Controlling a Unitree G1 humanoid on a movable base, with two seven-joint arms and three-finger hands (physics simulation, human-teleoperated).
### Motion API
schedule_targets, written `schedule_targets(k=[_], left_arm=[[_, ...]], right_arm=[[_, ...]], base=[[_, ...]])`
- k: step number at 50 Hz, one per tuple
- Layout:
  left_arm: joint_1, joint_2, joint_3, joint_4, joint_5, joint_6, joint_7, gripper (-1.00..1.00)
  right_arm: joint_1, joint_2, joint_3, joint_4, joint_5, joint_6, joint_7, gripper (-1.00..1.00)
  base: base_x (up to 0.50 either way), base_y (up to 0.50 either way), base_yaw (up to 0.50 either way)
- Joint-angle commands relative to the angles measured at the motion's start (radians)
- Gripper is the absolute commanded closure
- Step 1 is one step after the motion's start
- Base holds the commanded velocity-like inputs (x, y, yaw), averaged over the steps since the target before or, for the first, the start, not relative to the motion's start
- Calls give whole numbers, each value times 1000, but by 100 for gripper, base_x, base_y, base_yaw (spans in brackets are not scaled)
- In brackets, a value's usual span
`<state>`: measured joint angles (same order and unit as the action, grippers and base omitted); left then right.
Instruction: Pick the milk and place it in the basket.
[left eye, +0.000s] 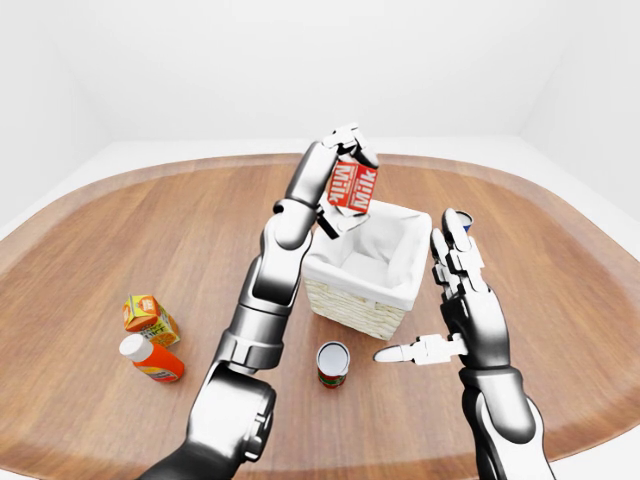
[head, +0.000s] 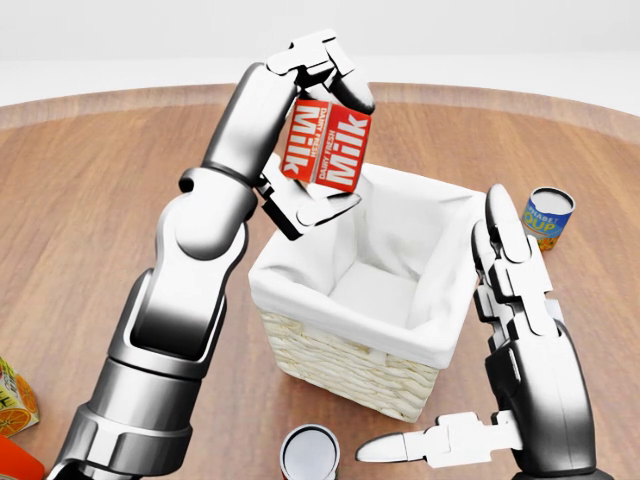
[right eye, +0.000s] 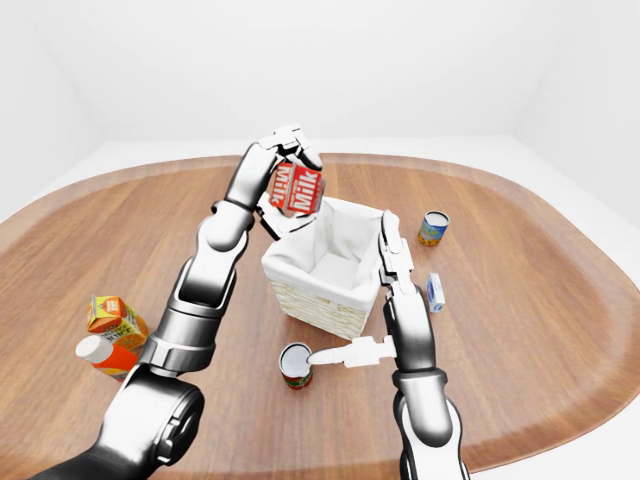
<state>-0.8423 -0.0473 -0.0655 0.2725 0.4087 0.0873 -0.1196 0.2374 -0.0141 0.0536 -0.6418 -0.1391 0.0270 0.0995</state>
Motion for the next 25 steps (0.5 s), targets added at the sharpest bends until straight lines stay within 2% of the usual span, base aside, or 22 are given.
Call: schedule_targets(k=[1,5,8,14,25], left_arm=[[-10,-30,2,21,-77,0,35,100],[1,-40,3,21,-109,0,28,100],[-4,-50,22,26,-173,0,20,100],[-16,-44,22,20,-252,0,29,100],[-12,-43,8,46,-260,0,45,100]], right_arm=[[2,0,2,-3,-2,1,0,-100],[-2,0,-1,2,0,-1,0,-100],[-1,0,0,0,-1,0,0,-100],[0,0,1,4,-2,-6,-1,-100],[0,0,2,2,-2,-3,0,-100]], base=[[0,0,0],[0,0,0],[0,0,0],[0,0,0],[0,0,0]])
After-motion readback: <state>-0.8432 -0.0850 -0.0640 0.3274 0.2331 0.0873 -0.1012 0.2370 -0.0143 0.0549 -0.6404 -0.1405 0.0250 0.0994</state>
